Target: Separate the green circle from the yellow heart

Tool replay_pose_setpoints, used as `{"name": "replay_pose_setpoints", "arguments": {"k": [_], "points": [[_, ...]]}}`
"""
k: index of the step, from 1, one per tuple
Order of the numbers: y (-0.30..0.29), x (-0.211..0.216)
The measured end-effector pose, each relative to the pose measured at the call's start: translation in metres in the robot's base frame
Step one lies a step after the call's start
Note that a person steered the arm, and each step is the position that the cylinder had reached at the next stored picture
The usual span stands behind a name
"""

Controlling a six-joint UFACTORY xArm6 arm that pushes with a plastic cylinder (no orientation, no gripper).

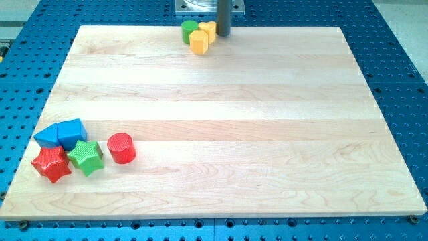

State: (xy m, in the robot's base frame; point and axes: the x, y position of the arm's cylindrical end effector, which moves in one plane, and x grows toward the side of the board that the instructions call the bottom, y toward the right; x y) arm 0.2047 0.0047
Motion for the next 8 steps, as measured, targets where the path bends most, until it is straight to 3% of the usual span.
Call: {"name": "replay_pose_setpoints", "arguments": {"k": [4,5,7,8], "points": [[-0.128,0.052],[-0.139,0.031],[-0.17,0.043],[-0.194,0.02]]}}
